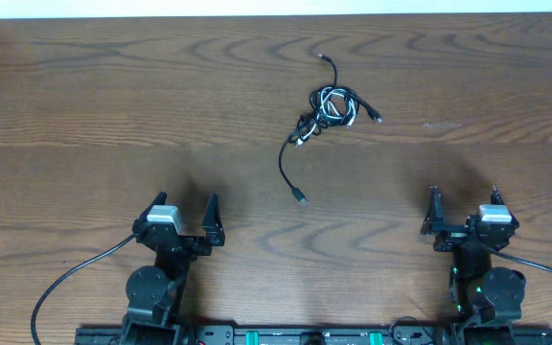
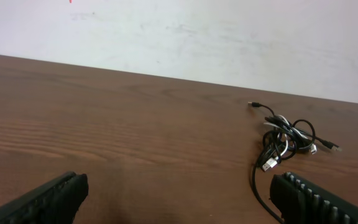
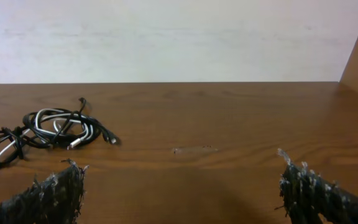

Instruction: Untangle cables

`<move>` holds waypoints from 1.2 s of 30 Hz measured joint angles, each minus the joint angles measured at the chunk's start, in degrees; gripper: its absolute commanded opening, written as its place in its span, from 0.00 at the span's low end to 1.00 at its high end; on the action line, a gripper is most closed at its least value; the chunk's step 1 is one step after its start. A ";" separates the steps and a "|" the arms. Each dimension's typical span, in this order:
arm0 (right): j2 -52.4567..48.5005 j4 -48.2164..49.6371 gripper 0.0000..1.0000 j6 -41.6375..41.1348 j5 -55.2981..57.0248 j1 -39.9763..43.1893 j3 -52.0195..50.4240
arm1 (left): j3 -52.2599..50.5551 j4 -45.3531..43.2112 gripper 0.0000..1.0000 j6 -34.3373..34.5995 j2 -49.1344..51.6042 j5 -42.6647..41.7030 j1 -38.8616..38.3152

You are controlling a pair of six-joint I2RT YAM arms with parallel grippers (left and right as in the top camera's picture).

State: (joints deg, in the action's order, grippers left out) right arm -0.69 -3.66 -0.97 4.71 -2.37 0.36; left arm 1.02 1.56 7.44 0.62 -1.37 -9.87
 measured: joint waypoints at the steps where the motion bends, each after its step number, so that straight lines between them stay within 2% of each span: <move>1: 0.00 0.00 0.99 0.00 -0.02 0.00 0.00 | 0.00 0.00 0.99 0.00 0.00 0.00 0.00; 18: 0.00 0.00 0.99 0.00 -0.02 0.00 0.00 | 0.00 0.04 0.99 0.02 0.50 0.02 0.00; 36: 0.00 0.00 0.99 0.00 -0.02 0.00 0.00 | 0.50 -0.39 0.99 0.00 16.98 0.79 0.00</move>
State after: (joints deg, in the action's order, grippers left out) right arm -0.69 -3.66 -0.97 4.69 -2.37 0.36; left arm 1.52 1.17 7.44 17.61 -0.58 -9.87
